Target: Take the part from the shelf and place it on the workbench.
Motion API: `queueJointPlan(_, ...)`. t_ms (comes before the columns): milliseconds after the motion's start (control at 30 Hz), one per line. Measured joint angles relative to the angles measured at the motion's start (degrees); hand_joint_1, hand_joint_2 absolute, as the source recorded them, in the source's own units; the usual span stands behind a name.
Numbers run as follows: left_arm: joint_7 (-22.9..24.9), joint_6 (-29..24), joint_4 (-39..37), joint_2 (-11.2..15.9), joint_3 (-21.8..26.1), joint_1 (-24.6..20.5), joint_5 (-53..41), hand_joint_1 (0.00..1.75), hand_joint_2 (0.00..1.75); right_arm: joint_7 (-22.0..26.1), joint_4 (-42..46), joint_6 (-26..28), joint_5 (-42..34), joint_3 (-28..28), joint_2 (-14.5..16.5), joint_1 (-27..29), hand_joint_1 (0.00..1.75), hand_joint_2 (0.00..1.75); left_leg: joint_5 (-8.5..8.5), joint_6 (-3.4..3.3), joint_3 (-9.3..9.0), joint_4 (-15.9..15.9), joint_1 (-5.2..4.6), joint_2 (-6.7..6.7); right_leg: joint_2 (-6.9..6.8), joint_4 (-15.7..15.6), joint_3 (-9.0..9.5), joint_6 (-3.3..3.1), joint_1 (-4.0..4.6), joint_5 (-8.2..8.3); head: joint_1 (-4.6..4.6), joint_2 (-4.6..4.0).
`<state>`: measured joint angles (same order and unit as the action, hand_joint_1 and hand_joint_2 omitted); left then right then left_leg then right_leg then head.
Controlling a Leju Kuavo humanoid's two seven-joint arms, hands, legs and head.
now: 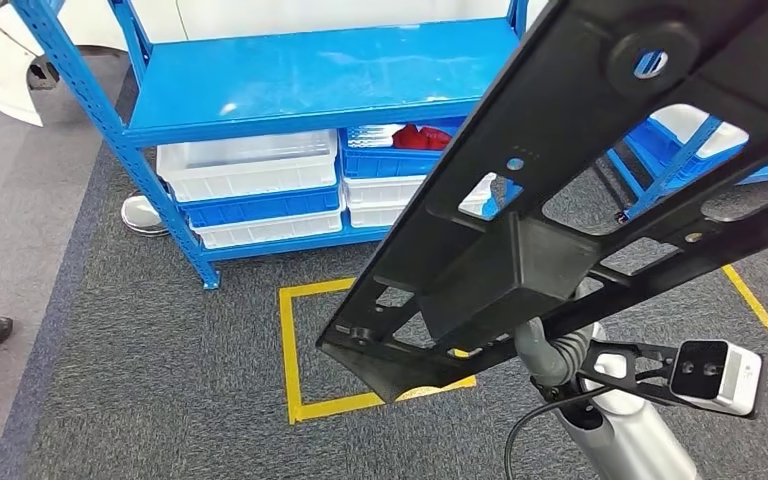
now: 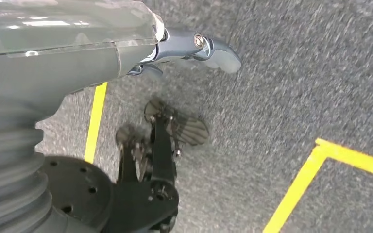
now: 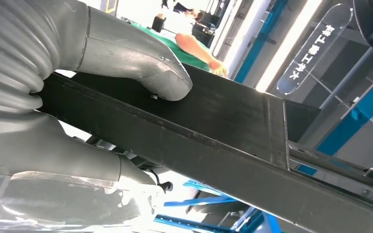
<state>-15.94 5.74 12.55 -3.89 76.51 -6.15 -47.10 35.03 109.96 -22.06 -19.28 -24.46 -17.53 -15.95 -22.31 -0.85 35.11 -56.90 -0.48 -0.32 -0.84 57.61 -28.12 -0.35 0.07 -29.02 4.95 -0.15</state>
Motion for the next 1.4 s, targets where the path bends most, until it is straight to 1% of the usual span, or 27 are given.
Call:
queueJointPlan(33, -0.14, 0.09, 0.00, -0.10, 0.09, 0.04, 0.08, 0.00, 1.75, 0.07, -0.23, 0.09, 0.37, 0.00, 0.00, 0.07, 1.75, 1.75, 0.34, 0.36, 0.05, 0.02, 0.03, 0.04, 0.01, -1.15, 0.48, -0.23, 0.15, -0.30, 0.00, 0.00)
queueJointPlan(100, -0.41, 0.39, 0.00, -0.20, 0.23, 0.10, 0.06, 0.00, 1.75, 0.29, -0.75, 0.40, 1.35, 0.00, 0.00, 0.30, 1.75, 1.75, 0.12, 1.02, 0.45, -0.52, 0.17, 0.09, -0.04, -1.62, 0.22, -0.88, 0.01, 0.43, -0.01, 0.00)
queueJointPlan(167, -0.55, 0.74, 0.00, -0.26, 0.30, 0.16, -0.10, 0.00, 1.75, 0.54, -1.27, 0.85, 2.22, 0.00, -0.01, 0.54, 1.75, 1.75, -3.19, 1.64, 2.13, -4.52, 0.27, 0.06, -0.19, -1.92, -0.35, -1.50, -0.26, 1.31, -0.01, 0.00)
queueJointPlan(233, -0.56, 0.99, 0.00, -0.33, 0.31, 0.23, -0.27, 0.00, 1.75, 0.67, -1.81, 1.37, 2.98, 0.00, -0.07, 0.83, 1.75, 1.75, -7.94, 2.20, 4.96, -12.30, 0.48, 0.06, -0.23, -1.82, -1.26, -1.76, -0.17, 1.96, -0.01, 0.00)
queueJointPlan(267, -0.55, 1.06, 0.00, -0.34, 0.31, 0.25, -0.33, 0.00, 1.75, 0.66, -2.08, 1.61, 3.39, -0.01, -0.10, 1.02, 1.75, 1.75, -9.27, 2.42, 5.96, -15.56, 0.59, 0.06, -0.23, -1.73, -1.71, -1.72, -0.14, 2.24, -0.01, 0.00)
queueJointPlan(300, -0.52, 1.11, 0.00, -0.36, 0.30, 0.28, -0.38, 0.00, 1.75, 0.64, -2.34, 1.87, 3.79, -0.03, -0.13, 1.18, 1.75, 1.75, -9.47, 2.58, 6.06, -17.01, 0.69, 0.06, -0.21, -1.59, -2.13, -1.65, -0.14, 2.47, -0.01, 0.00)
queueJointPlan(333, -0.47, 1.16, 0.00, -0.37, 0.30, 0.29, -0.43, 0.00, 1.75, 0.63, -2.57, 2.13, 4.16, -0.05, -0.13, 1.31, 1.75, 1.75, -8.61, 2.69, 5.01, -16.08, 0.79, 0.07, -0.19, -1.37, -2.52, -1.55, -0.19, 2.64, -0.01, 0.00)
queueJointPlan(433, -0.38, 1.43, 0.00, -0.38, 0.30, 0.21, -0.62, 0.00, 1.75, 0.63, -2.87, 2.93, 5.10, -0.10, -0.13, 1.42, 1.75, 1.75, -4.75, 2.50, -2.18, -4.92, 0.98, -0.06, -0.09, -0.43, -3.48, -1.05, -0.30, 2.74, -0.01, 0.00)
queueJointPlan(500, -0.37, 1.76, 0.00, -0.45, 0.28, 0.20, -0.86, 0.00, 1.75, 0.66, -2.88, 3.40, 5.74, -0.18, -0.13, 1.40, 1.75, 1.75, -4.31, 1.89, -4.39, -0.94, 0.90, -0.27, 0.10, 0.03, -3.94, -0.47, -0.22, 2.84, -0.01, 0.00)
queueJointPlan(567, -0.34, 2.01, 0.00, -0.56, 0.27, 0.30, -1.02, 0.00, 1.75, 0.75, -2.89, 3.62, 6.29, -0.33, -0.07, 1.39, 1.75, 1.75, -4.15, 1.12, -4.25, -0.47, 0.85, -0.14, 0.42, 0.16, -4.24, 0.23, -0.18, 3.09, -0.01, 0.00)
queueJointPlan(633, -0.33, 2.11, 0.00, -0.74, 0.26, 0.27, -1.08, 0.00, 1.75, 0.90, -2.95, 3.67, 6.68, -0.46, 0.03, 1.40, 1.75, 1.75, -3.69, 0.27, -4.10, 0.01, 0.95, 0.37, 0.66, 1.58, -5.08, 0.74, -0.29, 2.08, -0.01, 0.00)
queueJointPlan(667, -0.33, 2.14, 0.00, -0.83, 0.25, 0.21, -1.07, 0.00, 1.75, 0.95, -3.03, 3.67, 6.85, -0.52, 0.05, 1.41, 1.75, 1.75, -3.45, -0.09, -3.97, 0.21, 1.02, 0.66, 0.72, 3.95, -6.19, 0.91, -0.35, 0.56, -0.01, 0.00)
queueJointPlan(733, -0.37, 2.15, 0.00, -0.90, 0.23, 0.16, -1.03, 0.00, 1.75, 1.01, -3.32, 3.63, 7.14, -0.66, 0.07, 1.44, 1.75, 1.75, -3.22, -0.44, -3.60, 0.23, 0.89, 1.27, 0.73, 11.45, -9.60, 1.16, -0.55, -3.30, -0.01, 0.00)
queueJointPlan(767, -0.38, 2.17, 0.00, -0.92, 0.23, 0.19, -1.01, 0.00, 1.75, 1.04, -3.51, 3.61, 7.21, -0.75, 0.07, 1.45, 1.75, 1.75, -3.17, -0.50, -3.46, 0.21, 0.81, 1.62, 0.73, 14.86, -11.13, 1.26, -0.66, -4.51, -0.01, 0.00)
queueJointPlan(800, -0.39, 2.20, 0.00, -0.94, 0.23, 0.21, -0.98, 0.00, 1.75, 1.07, -3.71, 3.60, 7.26, -0.85, 0.07, 1.44, 1.75, 1.75, -3.14, -0.52, -3.37, 0.19, 0.75, 2.01, 0.70, 16.56, -11.83, 1.33, -0.76, -4.68, -0.01, 0.00)
queueJointPlan(833, -0.39, 2.24, 0.00, -0.98, 0.23, 0.22, -0.95, 0.00, 1.75, 1.10, -3.87, 3.60, 7.27, -0.97, 0.07, 1.38, 1.75, 1.75, -3.13, -0.52, -3.34, 0.14, 0.71, 2.42, 0.60, 16.09, -11.49, 1.35, -0.84, -3.78, -0.01, 0.00)
queueJointPlan(867, -0.41, 2.29, 0.00, -1.04, 0.23, 0.21, -0.93, 0.00, 1.75, 1.13, -4.00, 3.64, 7.28, -1.11, 0.07, 1.23, 1.75, 1.75, -3.16, -0.47, -3.36, 0.05, 0.70, 2.85, 0.28, 13.39, -10.05, 1.31, -0.88, -2.00, -0.01, 0.00)
queueJointPlan(933, -0.46, 2.41, 0.00, -1.16, 0.23, 0.19, -0.90, 0.00, 1.75, 1.20, -4.08, 3.90, 7.37, -1.36, 0.07, 0.65, 1.75, 1.75, -3.33, -0.18, -3.38, -0.25, 0.50, 3.68, -1.90, 5.33, -6.01, 1.06, -0.60, 1.40, -0.01, 0.00)
queueJointPlan(1000, -0.54, 2.51, 0.00, -1.25, 0.23, 0.25, -0.86, 0.00, 1.75, 1.33, -3.77, 4.47, 7.66, -1.52, 0.05, 0.12, 1.75, 1.75, -3.46, 0.30, -3.26, -0.48, 0.17, 4.60, -3.58, 0.88, -4.14, 0.51, -0.10, 2.46, 0.00, 0.00)
queueJointPlan(1033, -0.58, 2.53, 0.00, -1.28, 0.23, 0.28, -0.83, 0.00, 1.75, 1.38, -3.52, 4.79, 7.85, -1.57, 0.05, 0.00, 1.75, 1.75, -3.47, 0.56, -3.22, -0.54, 0.07, 5.15, -3.45, 0.58, -4.24, 0.21, 0.13, 2.34, 0.00, 0.00)
queueJointPlan(1100, -0.66, 2.55, 0.00, -1.32, 0.23, 0.21, -0.74, 0.00, 1.75, 1.42, -2.96, 5.14, 8.14, -1.66, 0.05, 0.00, 1.75, 1.75, -3.75, 1.22, -3.25, -0.73, 0.18, 5.76, -2.15, 0.40, -4.51, -0.54, 0.03, 2.69, 0.00, 0.00)
queueJointPlan(1167, -0.76, 2.56, 0.00, -1.34, 0.23, 0.05, -0.61, 0.00, 1.75, 1.43, -2.55, 5.21, 8.24, -1.76, -0.08, -0.17, 1.75, 1.75, -5.84, 1.87, -2.22, -3.54, 0.41, 3.87, -1.02, 0.05, -4.58, -1.27, -0.22, 3.14, 0.01, 0.00)
queueJointPlan(1233, -0.81, 2.58, 0.00, -1.35, 0.23, 0.17, -0.50, 0.00, 1.75, 1.47, -2.34, 5.29, 8.26, -2.00, -0.23, -0.34, 1.75, 1.75, -9.86, 2.22, 0.99, -11.01, 0.56, 1.43, 0.20, -0.01, -4.78, -1.70, -0.27, 3.41, 0.01, 0.00)
queueJointPlan(1267, -0.83, 2.61, 0.00, -1.38, 0.23, 0.31, -0.45, 0.00, 1.75, 1.55, -2.28, 5.39, 8.33, -2.16, -0.24, -0.30, 1.75, 1.75, -11.45, 2.28, 2.76, -14.96, 0.57, 1.01, 0.92, 0.03, -4.89, -1.79, -0.21, 3.48, 0.01, 0.00)
queueJointPlan(1300, -0.83, 2.63, 0.00, -1.41, 0.24, 0.44, -0.38, 0.00, 1.75, 1.64, -2.17, 5.56, 8.50, -2.32, -0.24, -0.20, 1.75, 1.75, -12.07, 2.27, 3.92, -17.45, 0.58, 0.85, 1.69, 0.09, -4.97, -1.83, -0.14, 3.52, 0.00, 0.00)
queueJointPlan(1333, -0.83, 2.64, 0.00, -1.44, 0.25, 0.53, -0.27, 0.00, 1.75, 1.76, -1.91, 5.81, 8.78, -2.43, -0.24, -0.05, 1.75, 1.75, -11.47, 2.17, 4.04, -17.68, 0.58, 0.77, 2.47, 0.19, -5.00, -1.84, -0.08, 3.55, 0.00, 0.00)
queueJointPlan(1400, -0.83, 2.64, 0.00, -1.48, 0.31, 0.57, -0.02, 0.00, 1.75, 1.95, -0.91, 6.33, 9.50, -2.56, -0.24, 0.23, 1.75, 1.75, -7.52, 1.72, 1.21, -11.50, 0.58, -0.23, 3.98, 0.45, -5.00, -1.79, -0.07, 3.55, -0.01, 0.00)
